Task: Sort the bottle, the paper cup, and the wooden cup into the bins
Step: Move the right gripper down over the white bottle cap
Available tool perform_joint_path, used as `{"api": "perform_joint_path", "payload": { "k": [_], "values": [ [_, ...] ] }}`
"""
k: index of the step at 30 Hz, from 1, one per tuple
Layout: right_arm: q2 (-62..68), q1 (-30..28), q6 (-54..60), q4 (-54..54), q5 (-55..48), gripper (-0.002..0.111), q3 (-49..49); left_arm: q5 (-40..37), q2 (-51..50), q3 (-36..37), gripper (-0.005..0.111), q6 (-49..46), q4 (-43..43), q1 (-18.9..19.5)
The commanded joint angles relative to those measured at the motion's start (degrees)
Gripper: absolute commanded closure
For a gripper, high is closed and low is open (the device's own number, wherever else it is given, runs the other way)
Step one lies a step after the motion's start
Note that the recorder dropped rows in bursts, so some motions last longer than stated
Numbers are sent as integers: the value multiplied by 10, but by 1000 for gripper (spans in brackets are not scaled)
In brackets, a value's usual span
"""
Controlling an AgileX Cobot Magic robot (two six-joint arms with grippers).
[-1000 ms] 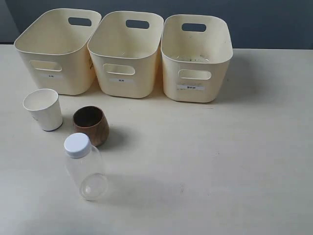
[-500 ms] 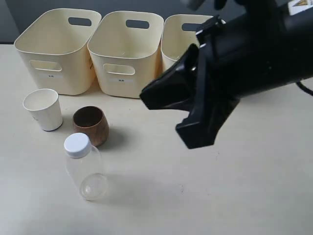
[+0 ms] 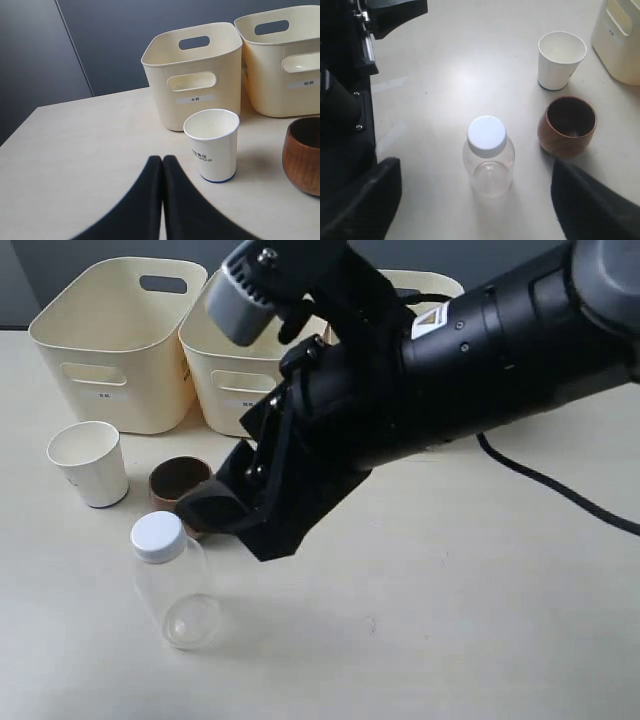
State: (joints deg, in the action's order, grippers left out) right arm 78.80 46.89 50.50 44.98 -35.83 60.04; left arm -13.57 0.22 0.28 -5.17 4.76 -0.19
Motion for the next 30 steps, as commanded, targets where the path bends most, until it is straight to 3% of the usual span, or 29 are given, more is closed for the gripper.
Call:
{"api": "perform_joint_path", "payload": {
  "k": [1,6,30],
  "values": [
    [25,4,16,7,10,34,4,3,-2,-3,107,1,-1,0],
    [50,5,47,10,0,29,4,3,-2,-3,107,1,-1,0],
    [163,5,261,149,20,29,34,3,-2,-3,107,1,-1,0]
  ]
}}
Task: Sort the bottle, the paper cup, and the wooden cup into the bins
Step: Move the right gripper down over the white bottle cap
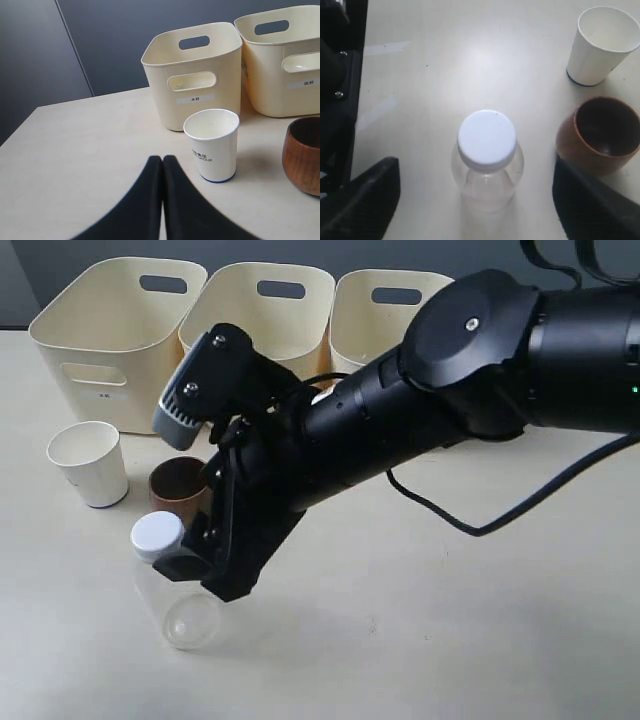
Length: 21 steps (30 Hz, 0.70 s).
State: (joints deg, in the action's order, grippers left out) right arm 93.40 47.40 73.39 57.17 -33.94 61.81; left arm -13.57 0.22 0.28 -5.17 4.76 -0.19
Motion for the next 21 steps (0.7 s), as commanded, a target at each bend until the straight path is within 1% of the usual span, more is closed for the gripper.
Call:
{"api": "perform_joint_path", "payload": {
  "k": [1,13,21],
  "values": [
    [23,0,34,29,1,29,20,3,-2,-3,107,1,-1,0],
    [56,0,56,38,27,29,26,3,-2,-3,107,1,-1,0],
    [60,0,75,64,24,29,26,3,-2,-3,107,1,-1,0]
  ]
}}
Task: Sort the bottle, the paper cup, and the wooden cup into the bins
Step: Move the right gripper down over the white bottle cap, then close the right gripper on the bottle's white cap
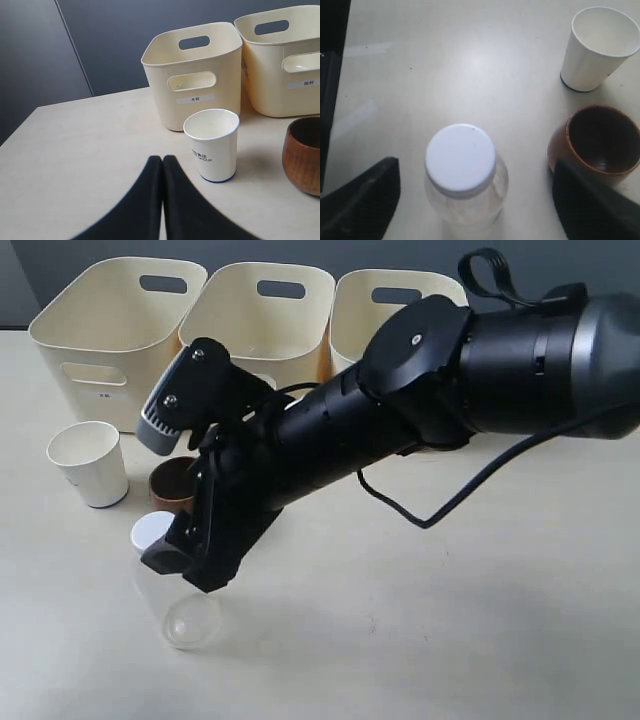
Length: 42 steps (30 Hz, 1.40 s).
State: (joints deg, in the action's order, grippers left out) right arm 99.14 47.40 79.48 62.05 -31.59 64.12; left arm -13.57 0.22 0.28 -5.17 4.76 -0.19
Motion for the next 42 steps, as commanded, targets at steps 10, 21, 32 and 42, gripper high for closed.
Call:
{"api": "perform_joint_path", "payload": {
  "k": [10,21,32,42],
  "values": [
    [28,0,20,37,-16,29,29,3,-2,-3,107,1,-1,0],
    [52,0,27,41,-22,29,30,3,-2,-3,107,1,-1,0],
    [52,0,30,44,-20,30,30,3,-2,-3,107,1,-1,0],
    [52,0,30,45,-9,35,30,3,-2,-3,107,1,-1,0]
  ]
}}
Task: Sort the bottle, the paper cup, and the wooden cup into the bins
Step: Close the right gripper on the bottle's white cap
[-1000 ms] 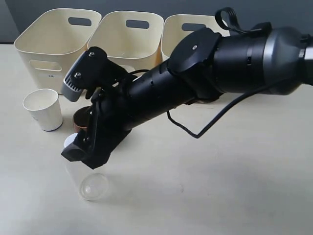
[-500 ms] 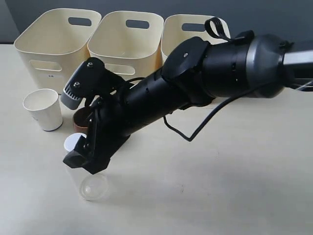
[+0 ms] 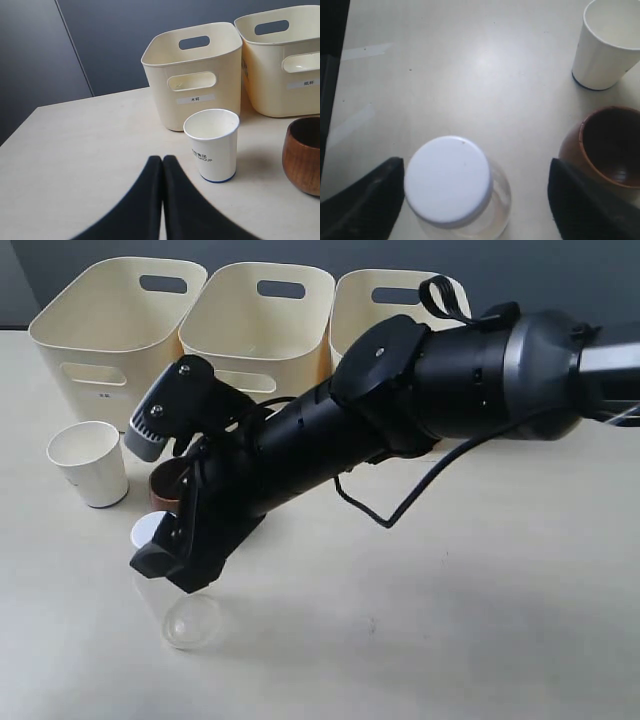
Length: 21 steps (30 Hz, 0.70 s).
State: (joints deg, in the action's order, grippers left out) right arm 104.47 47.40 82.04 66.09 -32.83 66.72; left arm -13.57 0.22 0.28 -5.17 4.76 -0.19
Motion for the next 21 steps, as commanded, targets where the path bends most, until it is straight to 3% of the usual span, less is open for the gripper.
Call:
{"api": "perform_joint_path", "payload": {
  "k": [1,6,11,13,14,16,21],
  "values": [
    [0,0,5,4,4,35,4,3,-2,-3,107,1,-1,0],
    [3,0,5,4,4,39,4,3,-2,-3,107,1,-1,0],
    [11,0,5,0,4,58,4,3,-2,-3,107,1,-1,0],
    [11,0,5,0,5,70,4,3,-2,-3,107,1,-1,0],
    [11,0,14,0,5,88,6,3,-2,-3,107,1,-1,0],
    [11,0,36,3,2,109,6,3,-2,-3,107,1,-1,0],
    [11,0,48,6,3,109,6,3,-2,-3,107,1,-1,0]
  ]
}}
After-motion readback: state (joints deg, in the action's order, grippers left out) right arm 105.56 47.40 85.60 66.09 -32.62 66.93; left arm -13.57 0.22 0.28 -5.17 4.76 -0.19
